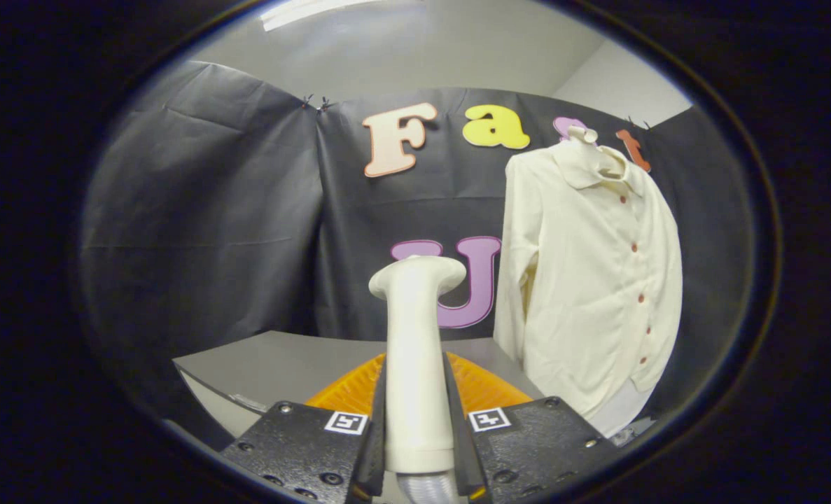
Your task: Iron the clothes twice with a garment steamer, once on the left side and once on the right side.
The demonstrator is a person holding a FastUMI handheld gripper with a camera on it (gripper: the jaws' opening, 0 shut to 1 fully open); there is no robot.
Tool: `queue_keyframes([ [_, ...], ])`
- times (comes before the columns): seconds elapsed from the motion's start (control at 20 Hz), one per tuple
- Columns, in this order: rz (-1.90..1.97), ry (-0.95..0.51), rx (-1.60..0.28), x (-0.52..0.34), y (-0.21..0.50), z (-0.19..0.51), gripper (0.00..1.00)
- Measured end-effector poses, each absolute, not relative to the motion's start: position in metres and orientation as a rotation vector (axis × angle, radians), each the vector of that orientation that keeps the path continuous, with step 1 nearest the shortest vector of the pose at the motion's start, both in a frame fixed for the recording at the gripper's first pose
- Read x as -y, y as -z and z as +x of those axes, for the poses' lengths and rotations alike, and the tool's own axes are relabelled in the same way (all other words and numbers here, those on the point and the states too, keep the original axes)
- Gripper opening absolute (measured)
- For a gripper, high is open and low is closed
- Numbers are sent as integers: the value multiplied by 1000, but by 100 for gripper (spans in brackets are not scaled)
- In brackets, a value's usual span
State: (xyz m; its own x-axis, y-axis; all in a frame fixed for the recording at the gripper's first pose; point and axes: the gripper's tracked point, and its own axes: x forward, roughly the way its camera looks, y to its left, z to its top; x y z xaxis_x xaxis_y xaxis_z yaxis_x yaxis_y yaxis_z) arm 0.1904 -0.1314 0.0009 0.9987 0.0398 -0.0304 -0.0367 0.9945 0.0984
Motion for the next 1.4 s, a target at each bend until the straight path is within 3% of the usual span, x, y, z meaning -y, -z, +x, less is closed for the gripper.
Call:
queue_keyframes([
  [0.65, 114, 110, 187, 307, -71, 202, 38],
  [1.4, 182, 82, 141, 357, -5, 233, 38],
])
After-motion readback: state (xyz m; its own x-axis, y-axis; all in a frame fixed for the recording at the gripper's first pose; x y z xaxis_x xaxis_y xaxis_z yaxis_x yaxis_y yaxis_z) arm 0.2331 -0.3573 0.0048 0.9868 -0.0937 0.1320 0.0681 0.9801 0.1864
